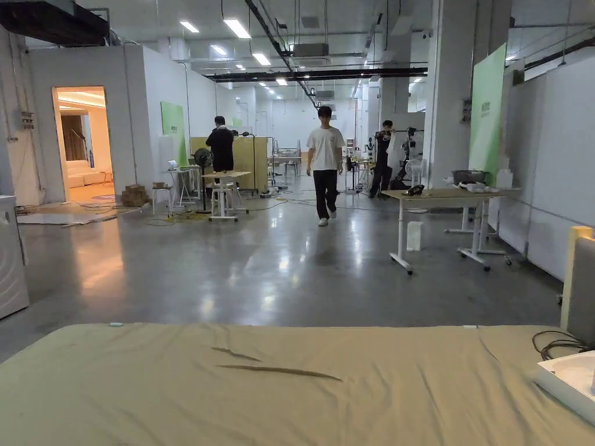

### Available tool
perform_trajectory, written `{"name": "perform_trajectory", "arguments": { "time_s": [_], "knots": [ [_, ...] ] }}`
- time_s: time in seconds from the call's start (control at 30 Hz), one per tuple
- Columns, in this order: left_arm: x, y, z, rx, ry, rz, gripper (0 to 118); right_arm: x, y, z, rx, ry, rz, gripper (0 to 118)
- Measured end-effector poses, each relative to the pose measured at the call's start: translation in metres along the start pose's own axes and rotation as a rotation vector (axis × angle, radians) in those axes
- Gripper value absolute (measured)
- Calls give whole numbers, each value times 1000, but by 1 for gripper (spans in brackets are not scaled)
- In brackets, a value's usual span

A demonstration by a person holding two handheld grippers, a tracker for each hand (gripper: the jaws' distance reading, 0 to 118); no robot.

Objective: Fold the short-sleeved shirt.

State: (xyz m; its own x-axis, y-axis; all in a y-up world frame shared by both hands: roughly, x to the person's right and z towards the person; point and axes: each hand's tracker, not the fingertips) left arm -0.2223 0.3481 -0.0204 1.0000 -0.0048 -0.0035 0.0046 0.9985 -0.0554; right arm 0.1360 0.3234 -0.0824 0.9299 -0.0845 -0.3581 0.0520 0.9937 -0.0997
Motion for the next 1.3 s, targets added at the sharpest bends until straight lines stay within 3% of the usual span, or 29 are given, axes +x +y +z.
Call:
{"name": "perform_trajectory", "arguments": {
  "time_s": [0.07,0.13,0.37,0.7,0.77,0.83,0.9,0.93,0.97,1.03,1.2,1.3],
  "knots": [
    [5,-2,2,-10,78,-97,1,1,-1,4,-6,-6,-1,0],
    [8,-4,5,-16,110,-167,1,1,-3,6,-10,-28,9,0],
    [8,4,6,-14,79,-119,1,1,-3,2,-17,-29,-15,0],
    [6,-3,-3,-28,25,-42,3,-17,-6,-5,-24,-47,75,0],
    [9,-6,-5,-46,48,-56,13,-16,-5,-5,-28,-58,62,24],
    [8,-11,-8,-50,50,-62,43,-14,-3,-5,-23,-54,46,45],
    [4,-16,-12,-51,16,-10,52,-13,-3,-5,-17,-56,39,61],
    [2,-18,-13,-53,-1,29,52,-13,-3,-6,-17,-63,39,61],
    [1,-19,-14,-52,-6,53,59,-13,-3,-7,-25,-69,43,84],
    [-4,-21,-13,-48,-1,61,74,-13,-5,-7,-38,-66,57,115],
    [-5,-18,-12,-40,27,36,104,-8,-10,-5,-20,-62,-6,118],
    [-6,-17,-9,-28,22,45,105,-5,-11,-6,-15,-73,-31,118]
  ]
}}
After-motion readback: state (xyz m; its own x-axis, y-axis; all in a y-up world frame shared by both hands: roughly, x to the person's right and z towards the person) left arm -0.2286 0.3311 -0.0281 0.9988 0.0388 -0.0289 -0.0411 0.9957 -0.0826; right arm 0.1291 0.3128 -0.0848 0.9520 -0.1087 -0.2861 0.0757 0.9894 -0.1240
